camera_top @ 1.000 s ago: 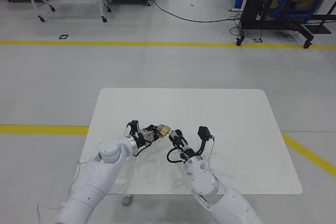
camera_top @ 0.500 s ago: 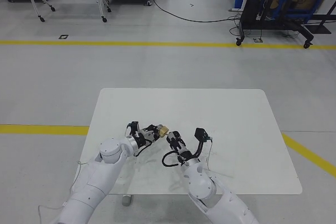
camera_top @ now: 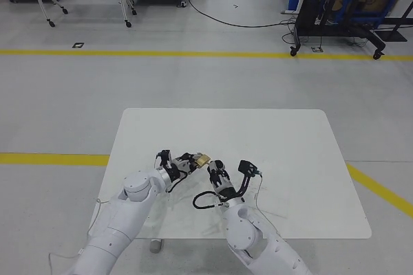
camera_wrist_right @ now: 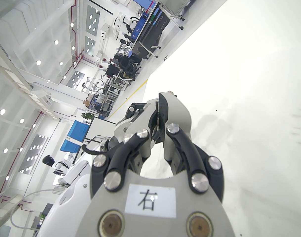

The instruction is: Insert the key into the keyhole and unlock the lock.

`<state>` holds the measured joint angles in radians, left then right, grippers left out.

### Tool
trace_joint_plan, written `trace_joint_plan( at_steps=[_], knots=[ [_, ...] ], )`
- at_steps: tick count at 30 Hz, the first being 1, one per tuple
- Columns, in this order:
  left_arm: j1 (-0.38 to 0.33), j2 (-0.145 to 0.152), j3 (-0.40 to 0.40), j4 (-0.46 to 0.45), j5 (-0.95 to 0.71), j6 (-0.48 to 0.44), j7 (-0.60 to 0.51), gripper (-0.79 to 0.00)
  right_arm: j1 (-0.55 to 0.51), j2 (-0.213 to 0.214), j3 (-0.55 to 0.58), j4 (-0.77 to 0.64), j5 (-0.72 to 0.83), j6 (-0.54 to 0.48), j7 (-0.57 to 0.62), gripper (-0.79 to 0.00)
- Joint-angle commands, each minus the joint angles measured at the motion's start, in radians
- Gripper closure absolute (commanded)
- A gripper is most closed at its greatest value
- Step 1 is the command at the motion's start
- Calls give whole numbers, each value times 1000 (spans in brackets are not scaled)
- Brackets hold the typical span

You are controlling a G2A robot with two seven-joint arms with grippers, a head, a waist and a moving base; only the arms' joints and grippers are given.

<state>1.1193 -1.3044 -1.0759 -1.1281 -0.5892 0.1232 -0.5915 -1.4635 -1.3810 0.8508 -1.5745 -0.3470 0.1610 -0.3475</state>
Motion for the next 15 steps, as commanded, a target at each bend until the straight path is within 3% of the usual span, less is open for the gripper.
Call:
trace_joint_plan(
  at_steps=[1,15],
  knots=[
    [2,0,-6,-4,-3,-15,6,0,-2,-3,2,0,1,5,0,0],
    [-7,0,1,0,39,-28,-28,0,-1,-22,15,16,-3,15,3,0]
  ],
)
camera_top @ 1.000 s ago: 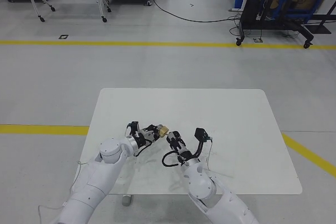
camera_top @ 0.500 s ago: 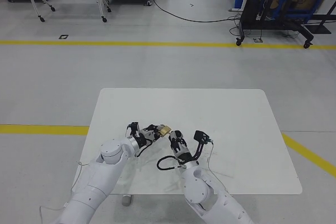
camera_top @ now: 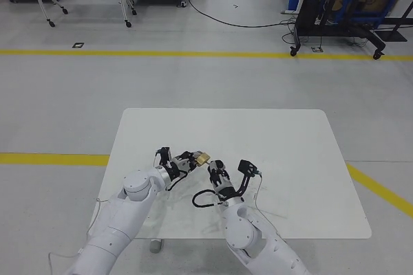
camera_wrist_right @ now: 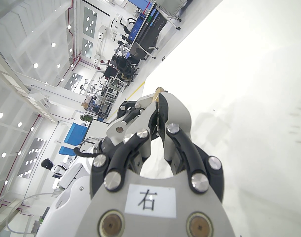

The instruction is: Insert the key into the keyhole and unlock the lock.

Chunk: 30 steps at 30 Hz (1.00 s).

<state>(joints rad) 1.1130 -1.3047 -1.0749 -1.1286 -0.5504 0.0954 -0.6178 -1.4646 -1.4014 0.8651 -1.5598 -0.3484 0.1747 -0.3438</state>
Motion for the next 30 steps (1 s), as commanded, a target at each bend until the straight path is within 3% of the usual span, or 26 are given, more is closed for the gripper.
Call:
trace_joint_plan(
  at_steps=[1,16,30],
  knots=[
    [-1,0,0,2,1,0,-3,0,0,-3,1,2,-4,2,-2,0],
    [-8,-4,4,14,15,-3,-10,0,-5,-19,16,8,-26,-17,-9,0],
    [-14,-3,12,23,56,48,-15,0,16,-31,0,98,-206,-42,-77,0]
  ],
)
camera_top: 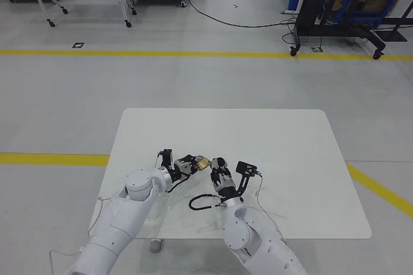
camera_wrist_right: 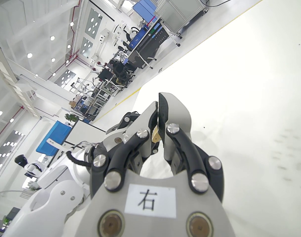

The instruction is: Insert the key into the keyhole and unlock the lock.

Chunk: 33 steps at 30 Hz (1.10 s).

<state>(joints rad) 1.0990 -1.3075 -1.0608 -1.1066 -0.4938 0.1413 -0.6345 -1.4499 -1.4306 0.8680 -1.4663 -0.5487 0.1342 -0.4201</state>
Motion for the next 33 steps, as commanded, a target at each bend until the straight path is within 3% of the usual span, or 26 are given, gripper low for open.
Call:
trace_joint_plan(
  at_steps=[1,33],
  knots=[
    [0,1,-3,1,-1,4,2,0,2,-3,-6,8,-13,-3,1,0],
    [23,6,-37,-34,-7,50,35,0,-5,-18,6,26,-156,6,145,0]
  ],
)
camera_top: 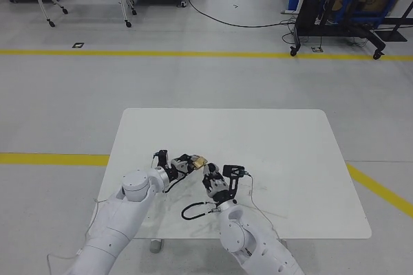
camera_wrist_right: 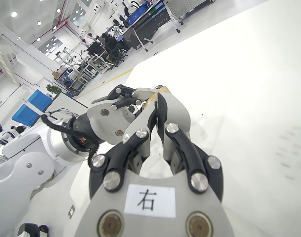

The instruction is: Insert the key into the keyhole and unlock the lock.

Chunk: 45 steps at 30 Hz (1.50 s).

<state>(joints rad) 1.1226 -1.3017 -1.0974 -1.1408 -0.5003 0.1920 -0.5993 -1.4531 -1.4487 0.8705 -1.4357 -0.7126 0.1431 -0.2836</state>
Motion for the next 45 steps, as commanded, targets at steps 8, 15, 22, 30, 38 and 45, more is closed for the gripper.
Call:
trace_joint_plan(
  at_steps=[8,15,22,30,38,45],
  knots=[
    [-7,1,-17,5,-2,-34,2,0,-28,16,133,-112,243,-33,263,0],
    [-8,7,-23,-1,39,-86,-29,0,-46,42,248,-171,355,-37,505,0],
    [-7,8,-14,-7,70,-91,-35,0,-55,51,260,-193,398,-56,605,0],
    [-11,8,-4,-7,92,-86,-45,0,-67,55,259,-212,414,-75,620,0],
    [-7,6,14,-15,111,-79,-51,0,-59,55,243,-197,411,-65,597,0],
    [-4,6,14,-19,109,-79,-53,0,-52,54,234,-186,405,-51,565,0]
  ],
)
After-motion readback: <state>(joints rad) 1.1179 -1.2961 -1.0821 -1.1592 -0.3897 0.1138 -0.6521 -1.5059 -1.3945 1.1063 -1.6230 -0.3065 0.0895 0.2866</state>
